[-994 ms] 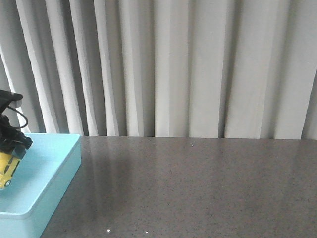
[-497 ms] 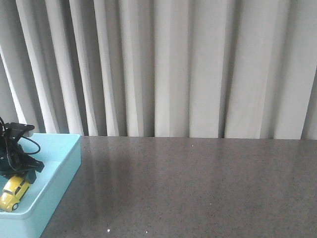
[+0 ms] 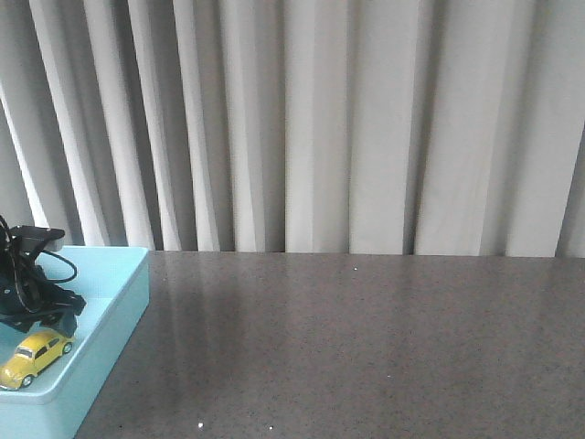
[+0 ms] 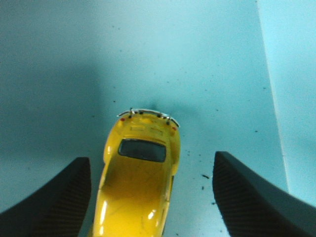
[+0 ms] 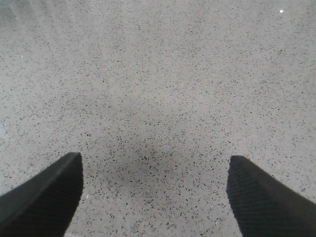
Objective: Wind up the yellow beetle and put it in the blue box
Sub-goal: 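Lower the car into the box and open the left gripper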
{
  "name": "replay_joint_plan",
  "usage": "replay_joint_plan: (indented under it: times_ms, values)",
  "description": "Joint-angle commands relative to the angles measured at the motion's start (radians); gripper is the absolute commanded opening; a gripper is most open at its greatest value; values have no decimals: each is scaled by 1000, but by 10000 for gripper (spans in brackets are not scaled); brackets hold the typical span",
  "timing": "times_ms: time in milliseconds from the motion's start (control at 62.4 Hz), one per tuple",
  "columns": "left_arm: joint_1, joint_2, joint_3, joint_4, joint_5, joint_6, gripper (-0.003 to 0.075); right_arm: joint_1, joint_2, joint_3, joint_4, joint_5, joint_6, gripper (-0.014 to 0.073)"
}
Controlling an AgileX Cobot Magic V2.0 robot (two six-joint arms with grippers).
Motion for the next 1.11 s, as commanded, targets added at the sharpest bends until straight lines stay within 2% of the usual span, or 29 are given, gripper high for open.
replay_joint_plan:
  times_ms: [0, 561, 849, 946, 1090]
  values:
    - [0, -65, -31, -42, 3, -10, 514, -4, -1, -25, -7, -59, -5, 578]
    - [9, -68, -29, -39, -6, -40, 514, -4, -1, -25, -7, -59, -5, 578]
    - [-34, -275, -22, 53, -5, -65, 514, -4, -3, -25, -7, -59, -5, 578]
    - [-57, -381, 57, 60, -31, -65, 514, -4, -3, -25, -7, -59, -5, 578]
    - [-93, -587, 324, 97, -208, -65, 514, -4, -3, -25, -7, -59, -5, 578]
